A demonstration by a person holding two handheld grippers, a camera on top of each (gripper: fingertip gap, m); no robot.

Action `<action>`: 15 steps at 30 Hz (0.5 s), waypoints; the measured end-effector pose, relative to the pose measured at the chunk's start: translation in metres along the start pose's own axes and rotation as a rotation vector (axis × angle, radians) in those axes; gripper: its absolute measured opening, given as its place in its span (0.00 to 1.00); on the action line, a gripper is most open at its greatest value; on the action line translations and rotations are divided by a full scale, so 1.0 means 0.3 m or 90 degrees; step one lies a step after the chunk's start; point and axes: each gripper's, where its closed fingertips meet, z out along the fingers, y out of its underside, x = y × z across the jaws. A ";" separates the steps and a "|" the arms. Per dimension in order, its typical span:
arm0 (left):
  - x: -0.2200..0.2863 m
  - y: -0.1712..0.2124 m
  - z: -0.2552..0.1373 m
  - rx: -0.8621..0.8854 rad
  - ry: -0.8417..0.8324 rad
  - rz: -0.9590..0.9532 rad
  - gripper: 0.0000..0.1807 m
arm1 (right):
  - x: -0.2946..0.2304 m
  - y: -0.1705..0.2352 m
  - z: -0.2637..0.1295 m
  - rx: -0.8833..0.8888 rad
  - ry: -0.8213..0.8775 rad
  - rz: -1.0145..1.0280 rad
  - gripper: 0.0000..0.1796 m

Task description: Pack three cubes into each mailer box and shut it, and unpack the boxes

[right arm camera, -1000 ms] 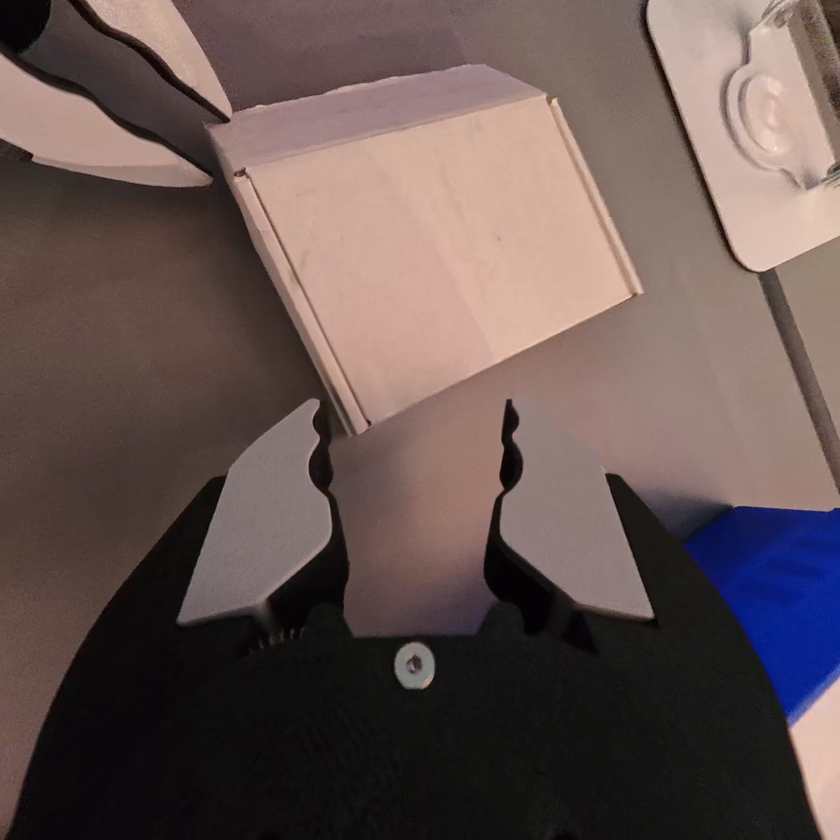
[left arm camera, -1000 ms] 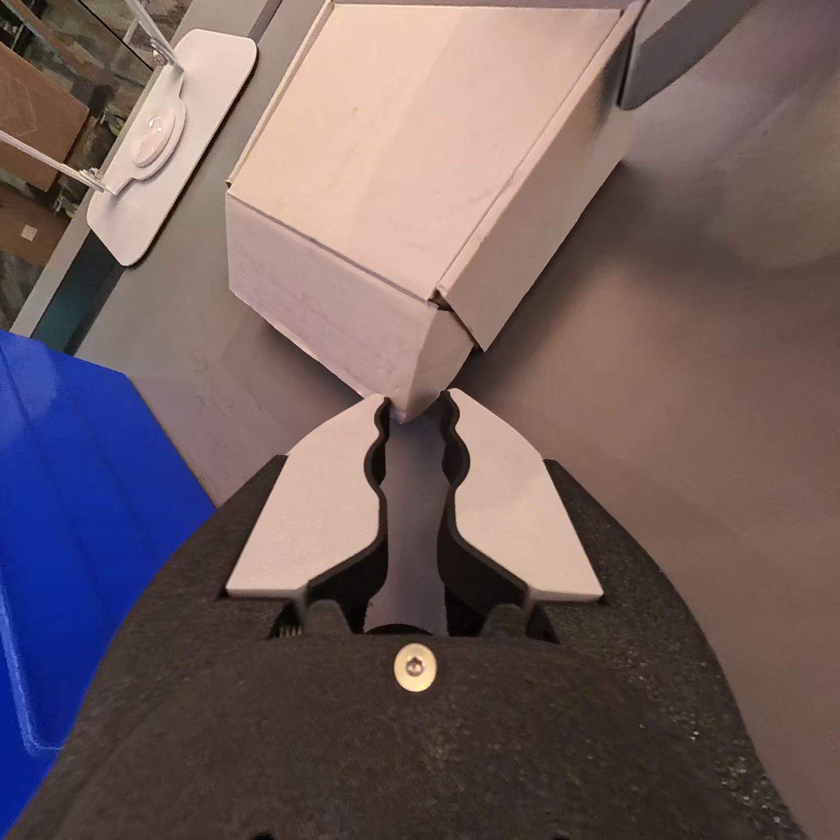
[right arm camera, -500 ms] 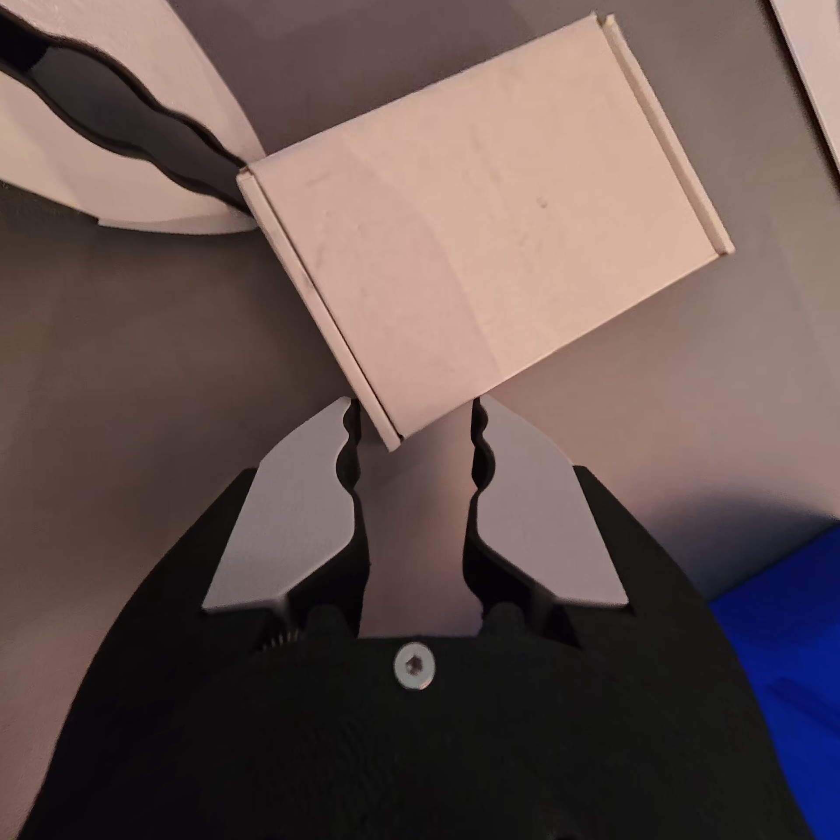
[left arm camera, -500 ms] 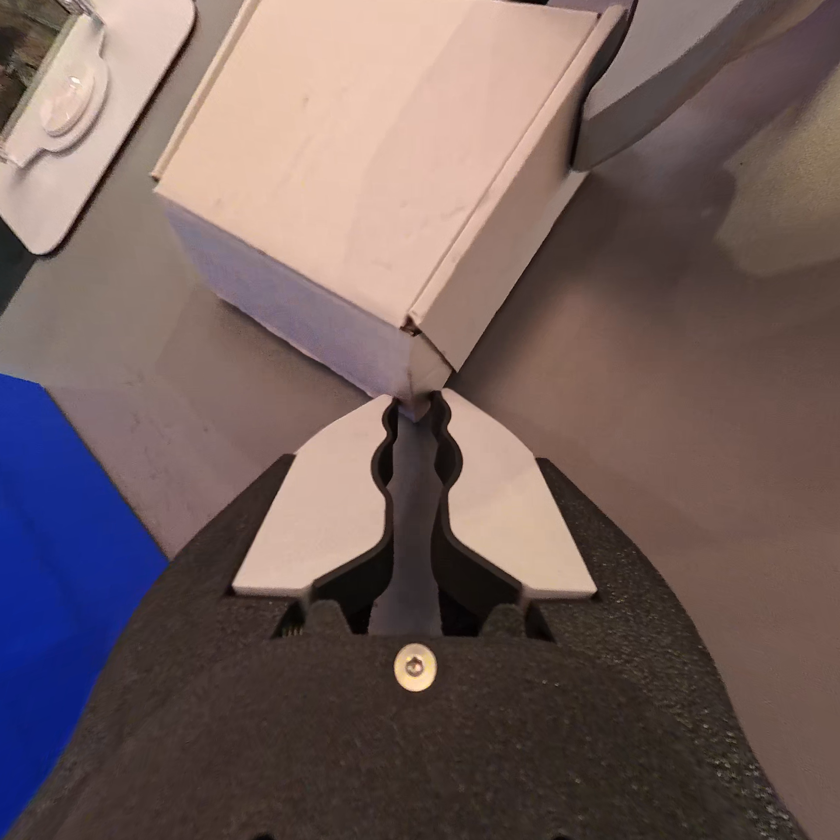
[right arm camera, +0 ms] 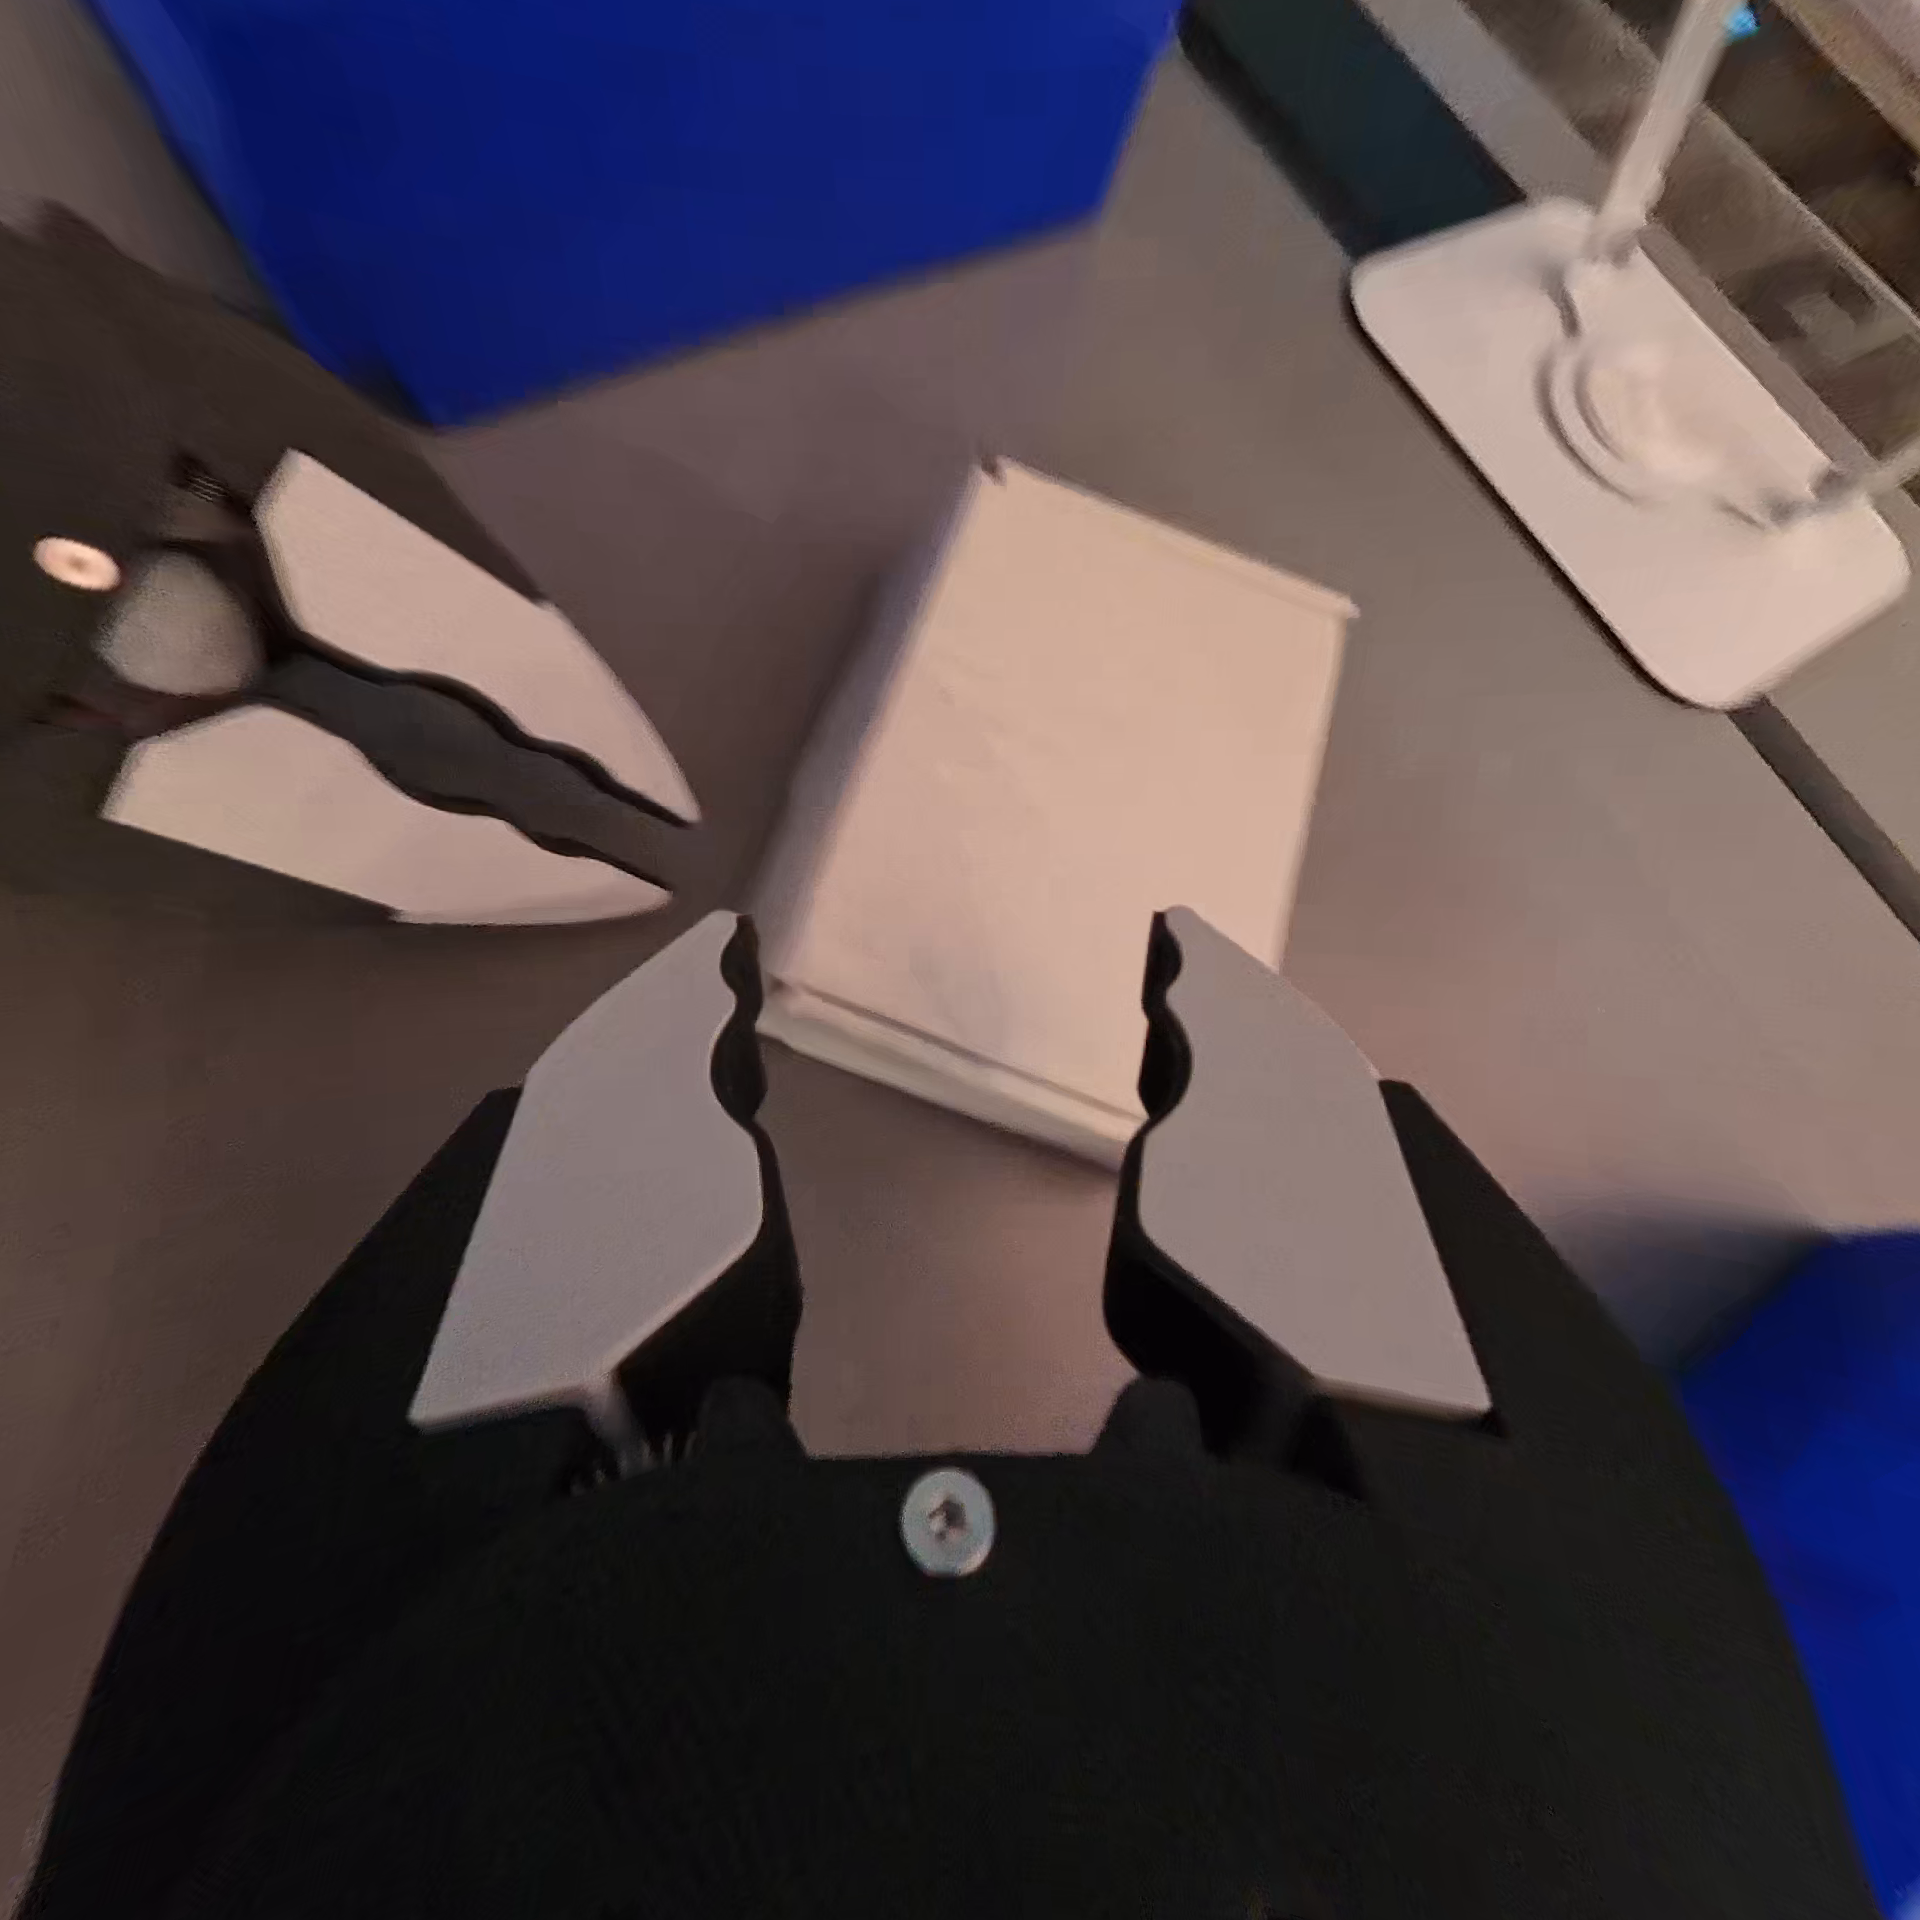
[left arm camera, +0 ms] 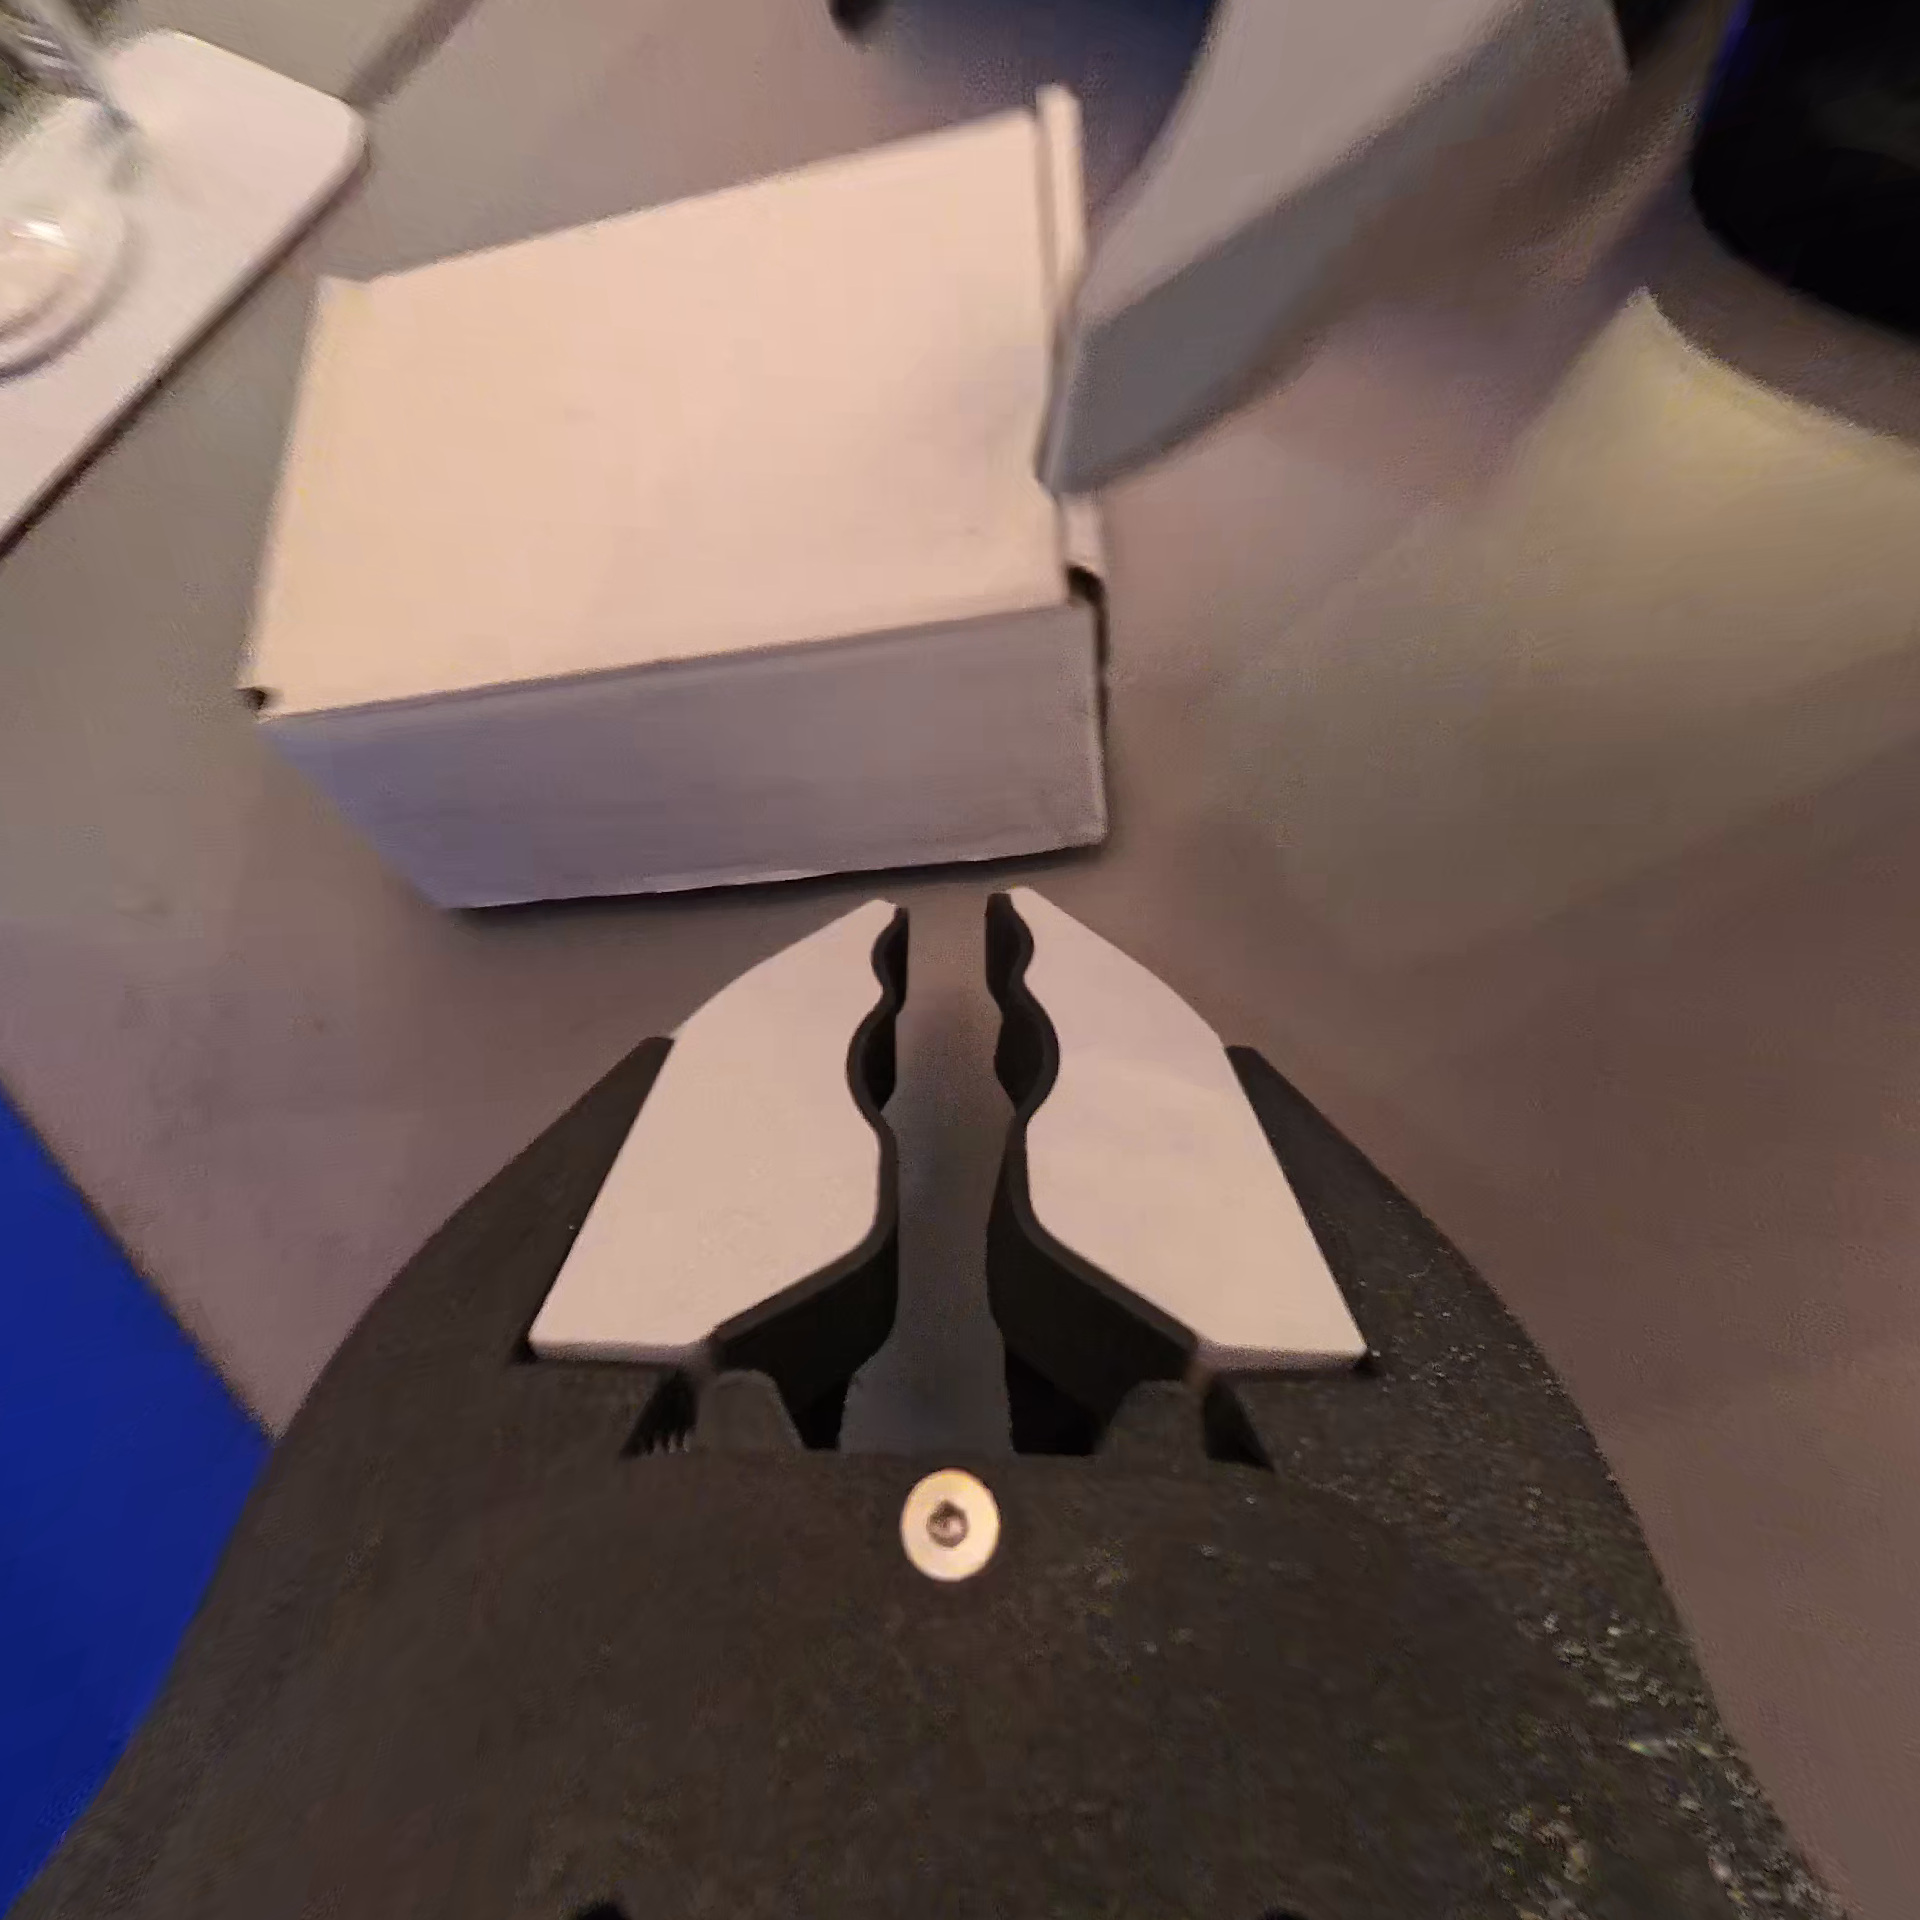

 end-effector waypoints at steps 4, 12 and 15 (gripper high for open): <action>-0.108 -0.033 -0.088 0.071 -0.096 -0.075 0.10 | -0.049 -0.009 0.068 -0.022 0.052 -0.061 0.39; -0.136 0.006 -0.108 0.045 -0.072 -0.146 0.22 | 0.031 0.138 0.048 -0.201 0.146 -0.248 0.35; -0.127 0.032 -0.092 0.019 -0.073 -0.120 0.23 | 0.118 0.166 0.004 -0.232 0.205 -0.244 0.35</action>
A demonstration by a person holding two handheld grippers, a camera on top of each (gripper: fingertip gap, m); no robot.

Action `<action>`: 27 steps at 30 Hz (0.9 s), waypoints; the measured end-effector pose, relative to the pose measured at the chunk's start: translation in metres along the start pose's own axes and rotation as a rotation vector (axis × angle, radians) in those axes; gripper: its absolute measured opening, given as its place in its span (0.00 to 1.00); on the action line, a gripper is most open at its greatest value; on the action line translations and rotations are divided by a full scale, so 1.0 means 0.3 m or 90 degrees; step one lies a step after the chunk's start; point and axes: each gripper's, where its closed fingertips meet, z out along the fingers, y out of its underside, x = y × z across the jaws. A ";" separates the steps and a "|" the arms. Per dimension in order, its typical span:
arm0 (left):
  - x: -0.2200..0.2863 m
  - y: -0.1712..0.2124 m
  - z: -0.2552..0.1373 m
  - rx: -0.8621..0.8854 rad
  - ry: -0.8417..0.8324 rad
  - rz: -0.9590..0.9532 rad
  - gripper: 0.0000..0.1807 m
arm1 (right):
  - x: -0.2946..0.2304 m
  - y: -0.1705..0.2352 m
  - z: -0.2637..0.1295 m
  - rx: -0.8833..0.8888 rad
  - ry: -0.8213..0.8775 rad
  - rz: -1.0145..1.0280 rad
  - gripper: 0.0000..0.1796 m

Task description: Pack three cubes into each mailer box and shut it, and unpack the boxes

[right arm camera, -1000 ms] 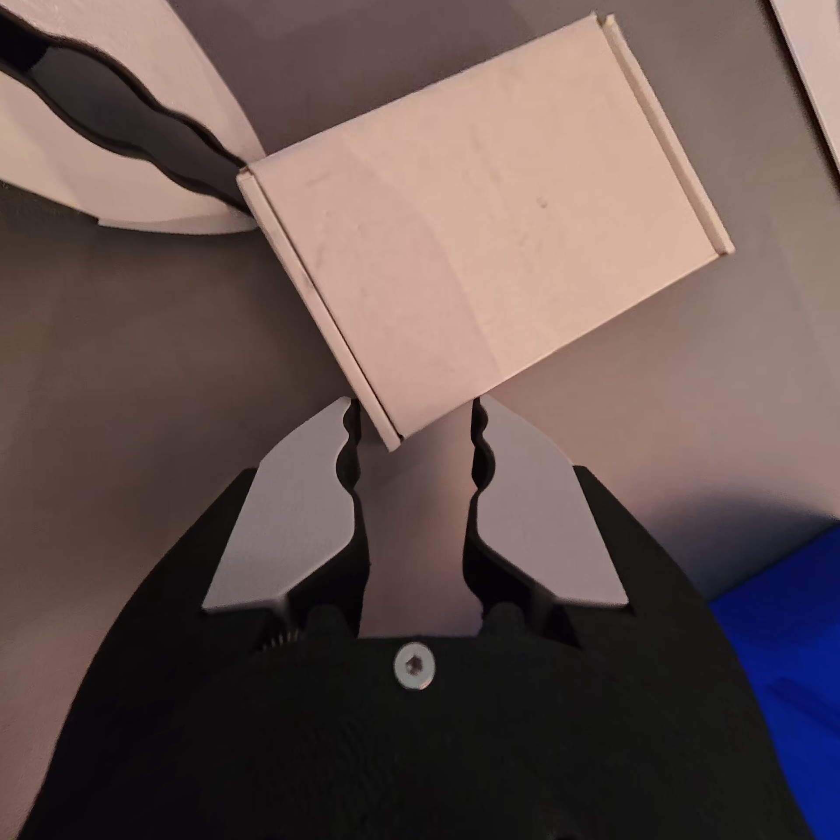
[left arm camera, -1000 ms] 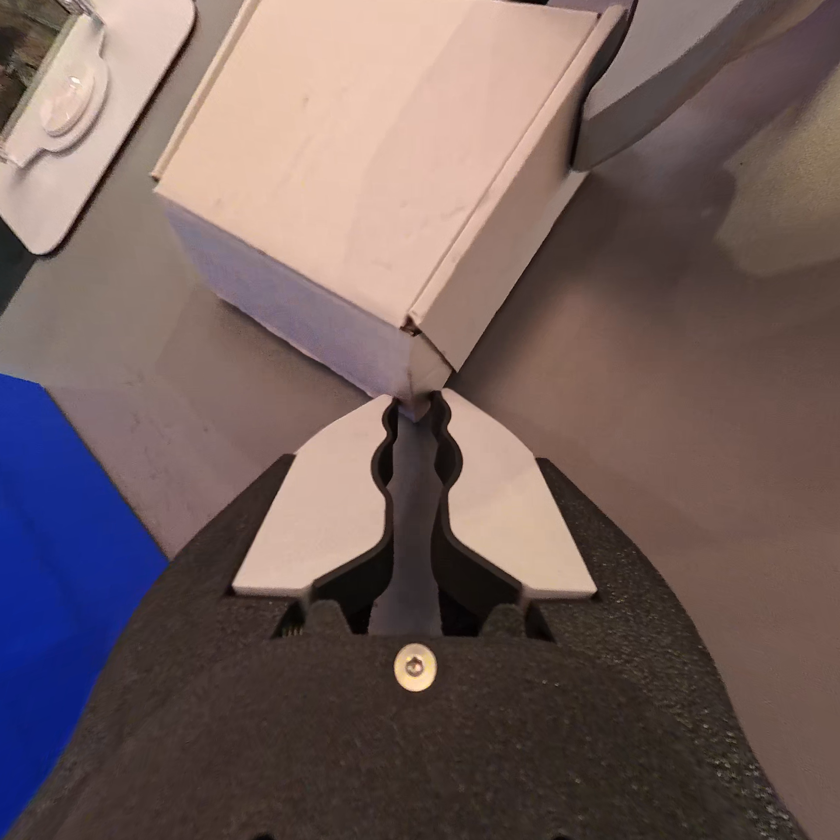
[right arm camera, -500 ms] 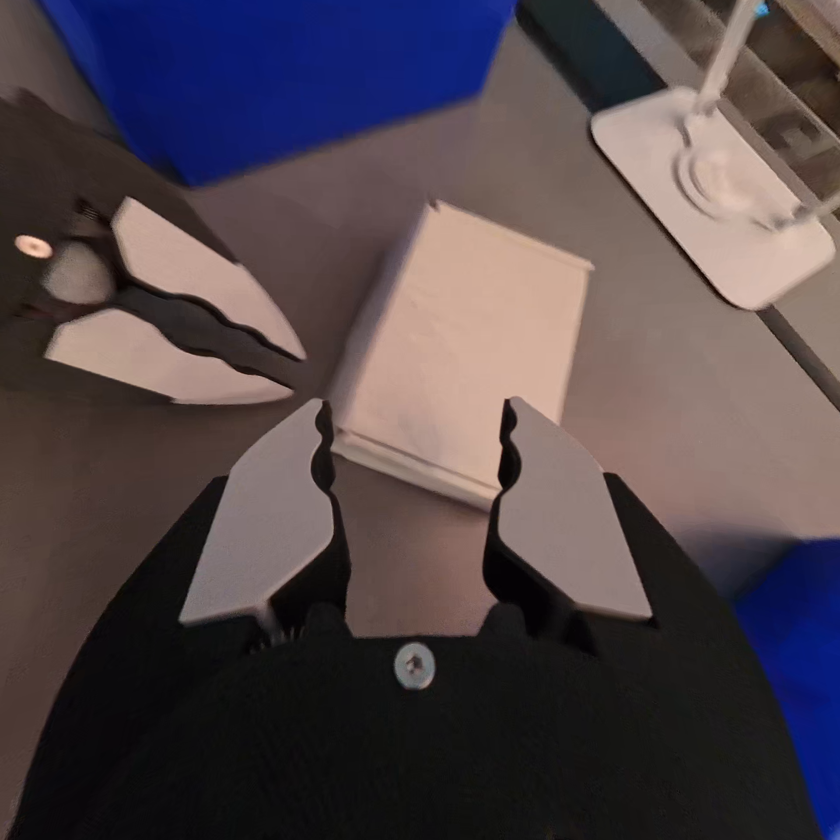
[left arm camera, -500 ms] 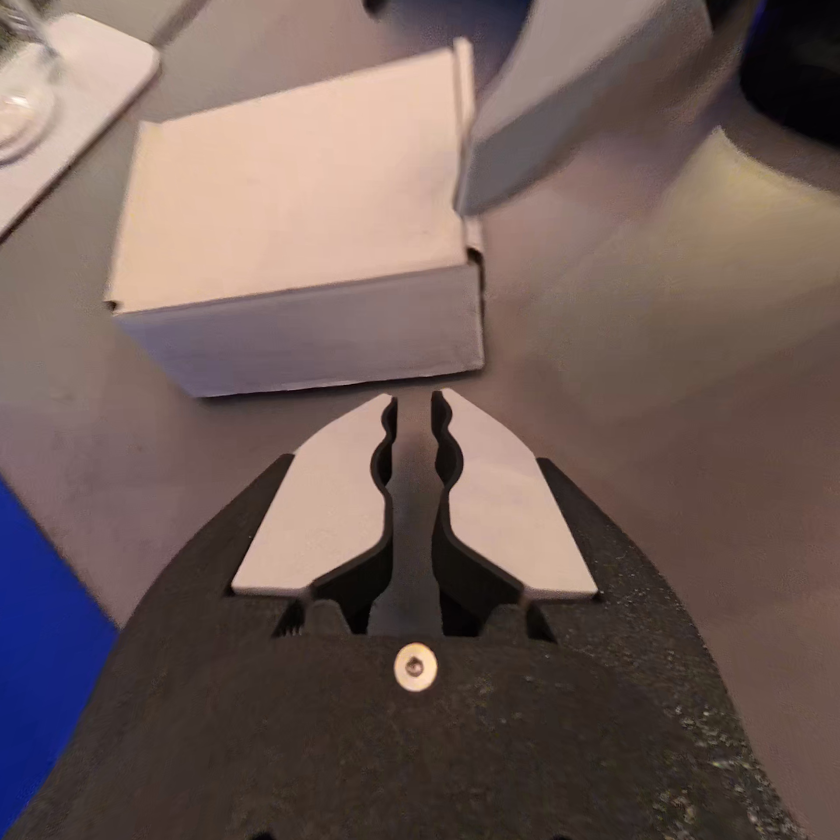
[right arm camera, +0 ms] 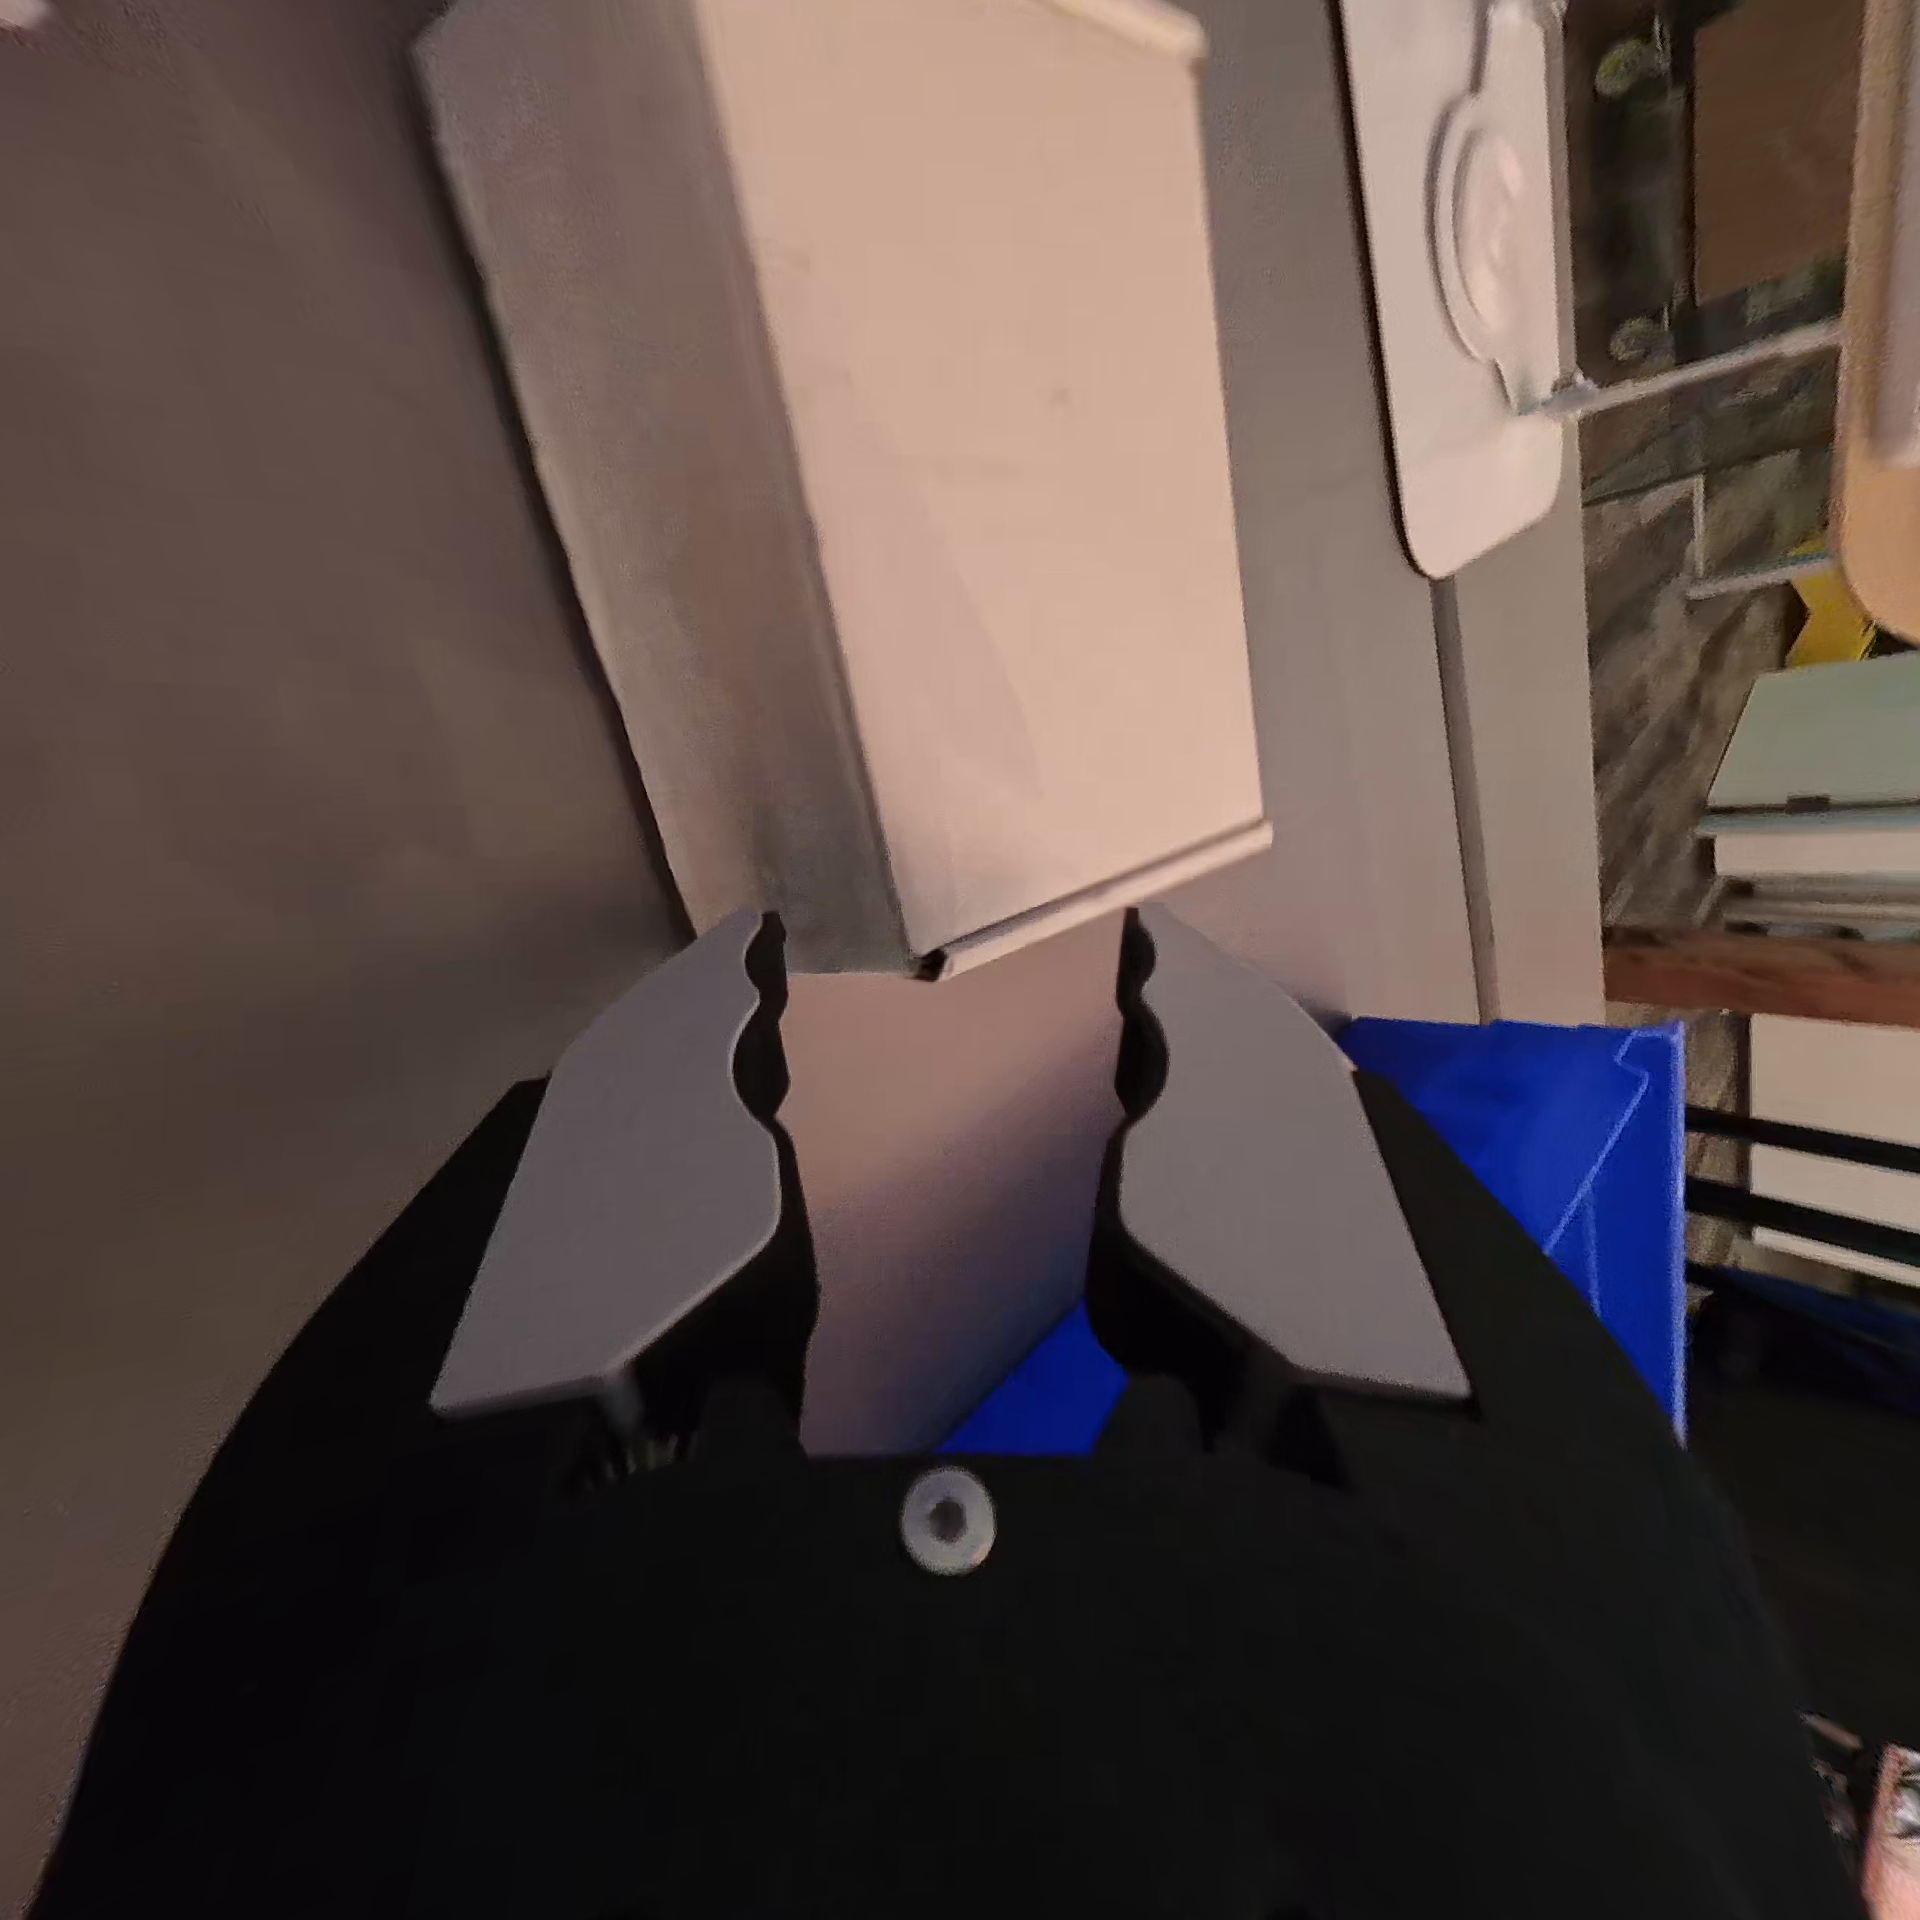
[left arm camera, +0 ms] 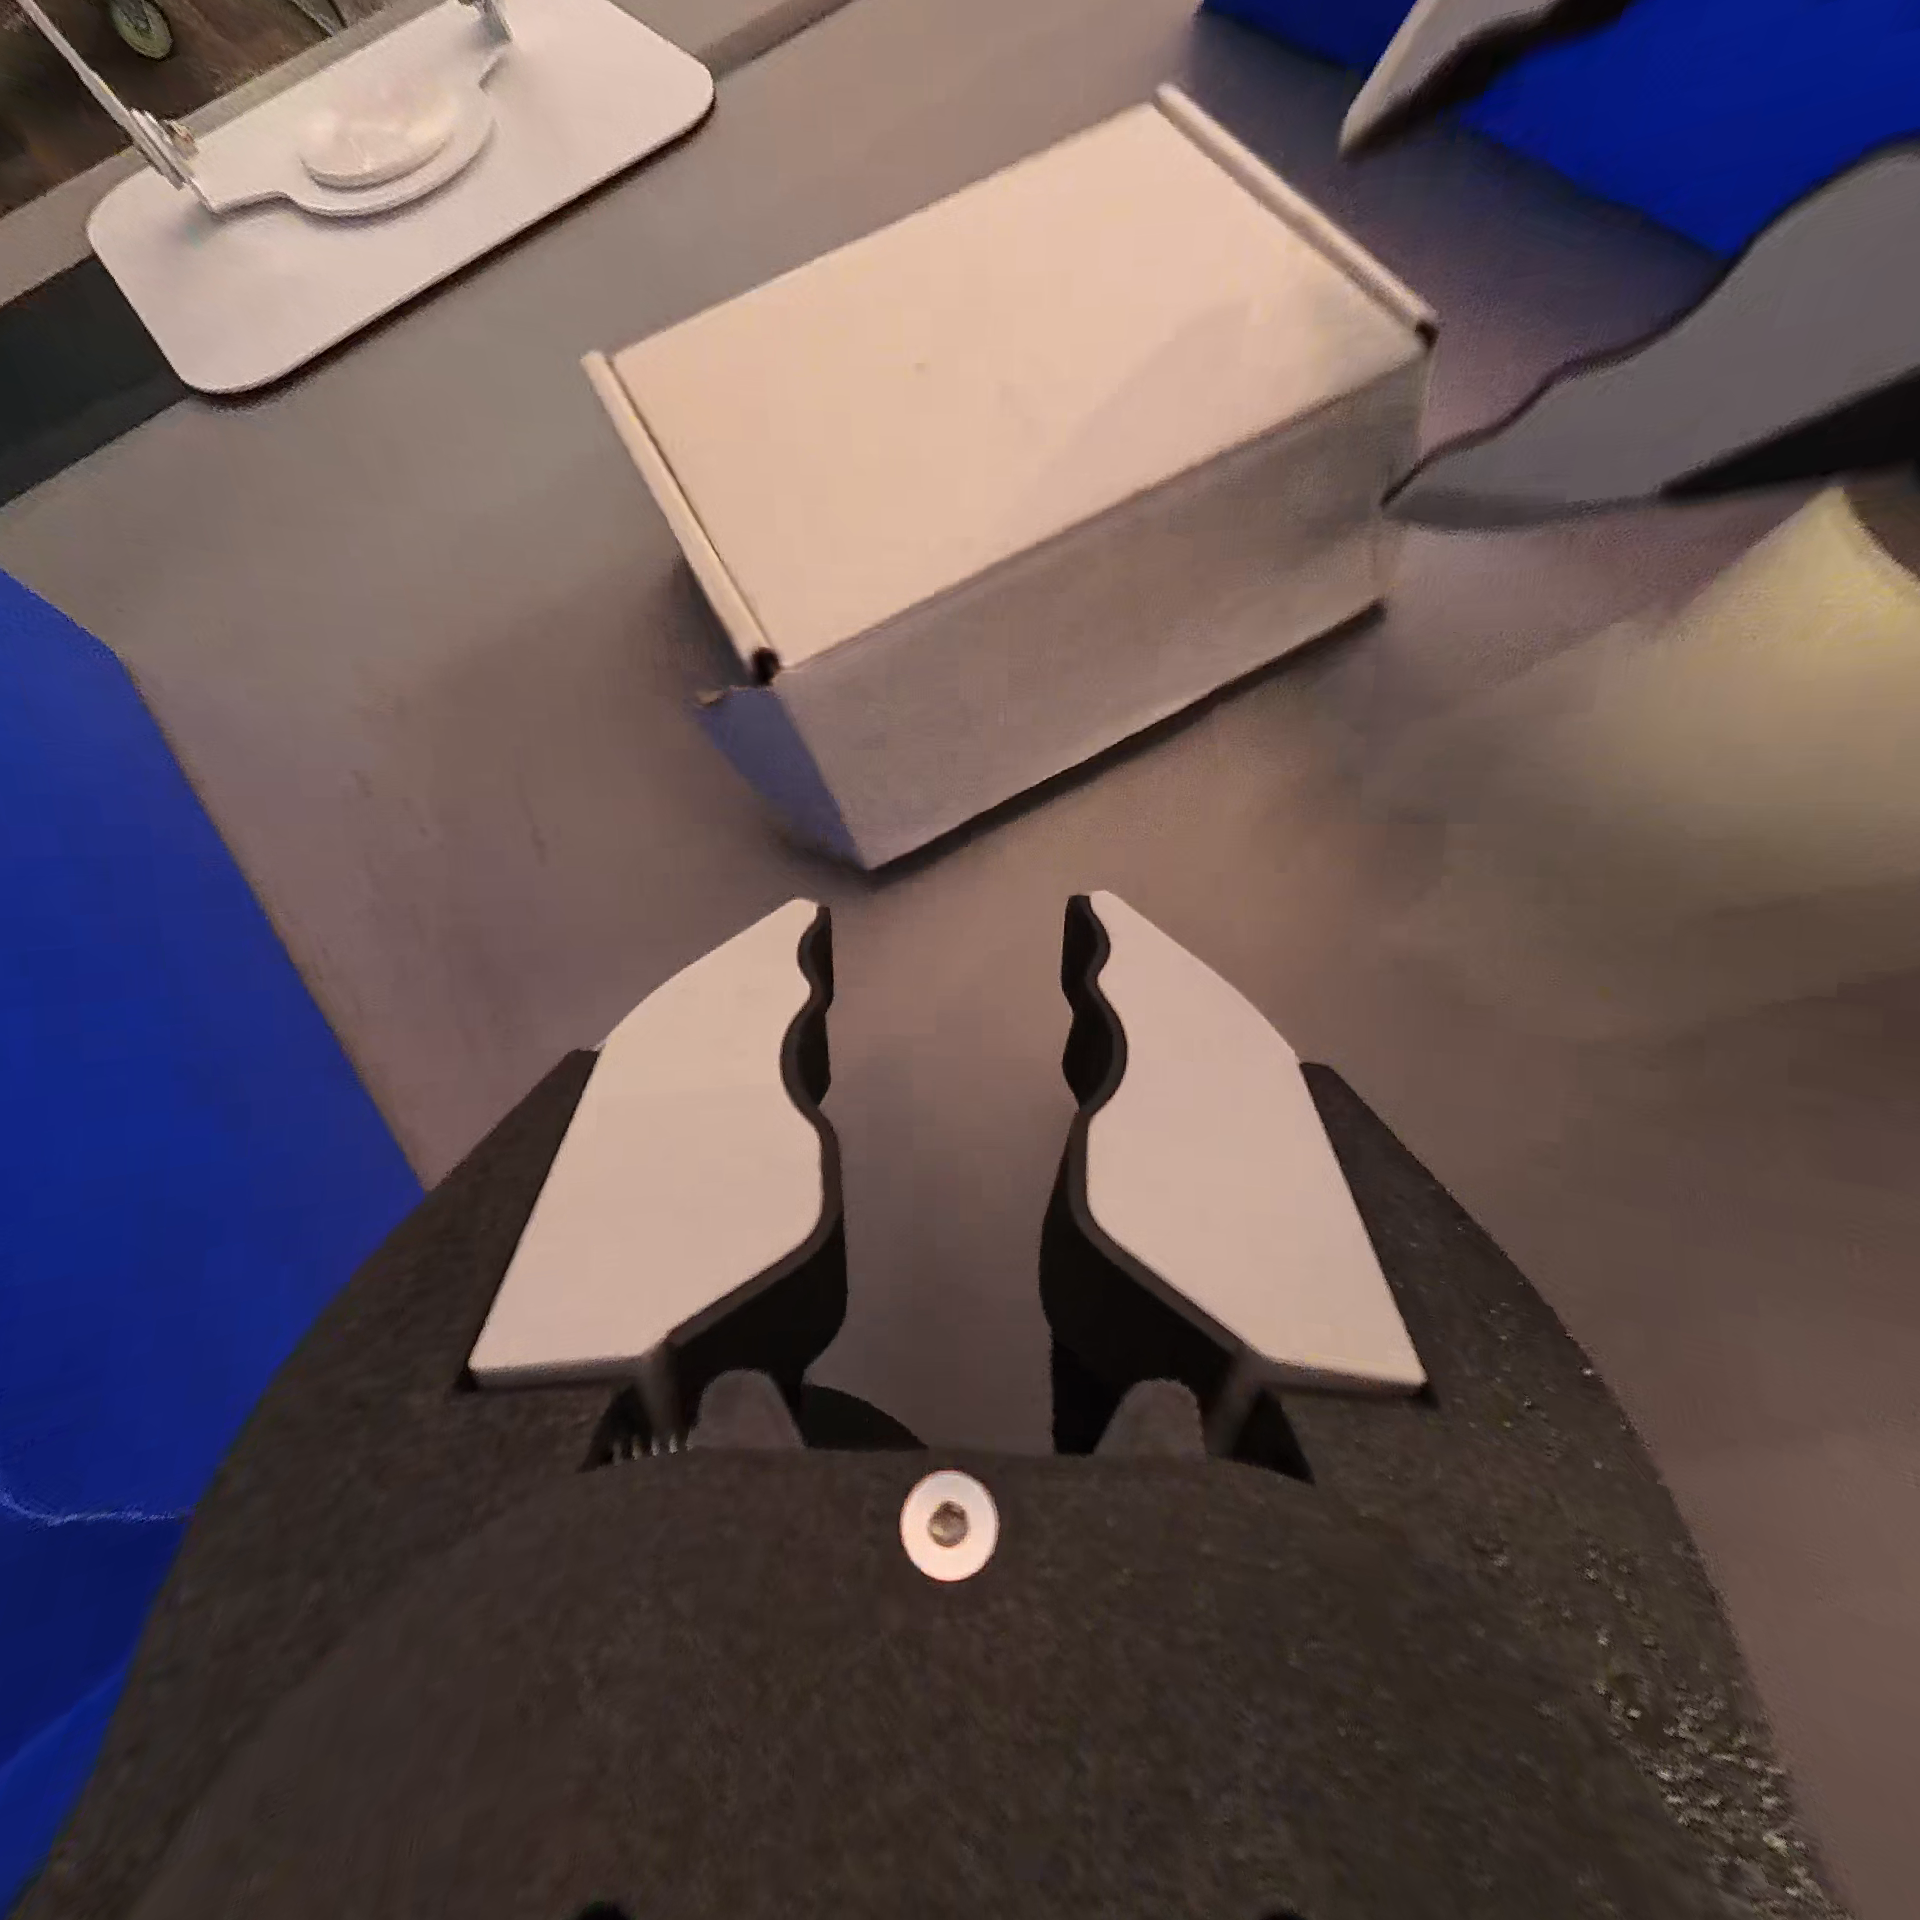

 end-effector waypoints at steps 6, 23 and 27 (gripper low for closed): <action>0.012 0.040 0.026 -0.051 -0.004 0.096 0.27 | -0.009 -0.101 -0.014 0.113 -0.019 0.040 0.37; -0.067 -0.062 0.000 -0.045 0.025 0.089 0.26 | -0.002 -0.147 0.014 0.218 -0.090 0.066 0.28; -0.109 -0.134 0.011 -0.054 -0.025 0.185 0.23 | -0.065 -0.210 -0.021 0.272 -0.133 0.066 0.29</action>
